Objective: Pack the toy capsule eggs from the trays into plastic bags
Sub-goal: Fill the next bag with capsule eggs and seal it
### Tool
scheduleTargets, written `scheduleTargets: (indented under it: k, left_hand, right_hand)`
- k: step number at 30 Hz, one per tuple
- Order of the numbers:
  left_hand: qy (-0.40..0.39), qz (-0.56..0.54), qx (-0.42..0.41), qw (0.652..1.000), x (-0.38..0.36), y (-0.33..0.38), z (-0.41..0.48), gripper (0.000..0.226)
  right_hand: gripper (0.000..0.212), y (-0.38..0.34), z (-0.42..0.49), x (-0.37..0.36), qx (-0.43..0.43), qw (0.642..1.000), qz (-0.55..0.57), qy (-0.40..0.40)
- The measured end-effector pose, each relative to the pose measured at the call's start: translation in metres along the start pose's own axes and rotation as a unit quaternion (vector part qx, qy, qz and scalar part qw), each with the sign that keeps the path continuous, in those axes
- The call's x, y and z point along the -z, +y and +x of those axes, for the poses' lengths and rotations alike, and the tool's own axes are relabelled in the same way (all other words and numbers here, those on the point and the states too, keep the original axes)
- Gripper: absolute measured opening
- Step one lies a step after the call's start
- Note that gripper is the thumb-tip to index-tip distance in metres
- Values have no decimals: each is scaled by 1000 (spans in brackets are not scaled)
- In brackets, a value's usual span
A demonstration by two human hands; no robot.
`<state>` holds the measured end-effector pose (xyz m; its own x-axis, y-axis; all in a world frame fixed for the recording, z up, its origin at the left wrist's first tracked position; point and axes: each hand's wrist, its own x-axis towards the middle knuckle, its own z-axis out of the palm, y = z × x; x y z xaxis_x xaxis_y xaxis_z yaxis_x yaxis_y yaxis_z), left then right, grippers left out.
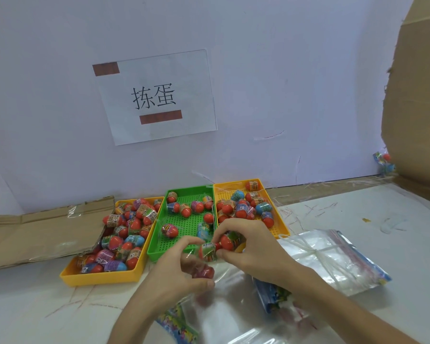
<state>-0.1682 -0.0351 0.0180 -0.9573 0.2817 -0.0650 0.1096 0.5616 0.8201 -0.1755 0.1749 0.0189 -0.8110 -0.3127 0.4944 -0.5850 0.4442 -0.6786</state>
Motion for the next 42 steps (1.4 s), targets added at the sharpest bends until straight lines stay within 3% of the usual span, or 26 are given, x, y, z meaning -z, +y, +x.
scheduleTargets:
  k: [10, 18, 26, 30, 33, 38, 42]
  left_hand:
    - [-29, -38, -18, 999, -8, 5, -1, 69]
    - [-22, -84, 2, 996, -8, 8, -2, 52]
    - [-65, -185, 48, 979, -7, 15, -6, 29]
    - [-25, -178, 49, 983, -8, 12, -4, 18]
    - [13, -193, 46, 980, -8, 12, -2, 16]
    - [15, -202, 41, 978, -10, 12, -2, 10]
    - [21, -206, 27, 978, -11, 13, -3, 18]
  right_hand:
    - [25, -4, -2, 1, -5, 998, 27, -59]
    - [25, -7, -1, 5, -25, 993, 85, -71]
    - [18, -6, -1, 2, -29, 995, 89, -29]
    - [30, -9, 0, 2, -70, 986, 151, 0]
    - [35, -7, 2, 3, -48, 993, 102, 24]
    - [18, -3, 3, 3, -27, 994, 88, 63]
    - [15, -2, 1, 4, -16, 995, 74, 68]
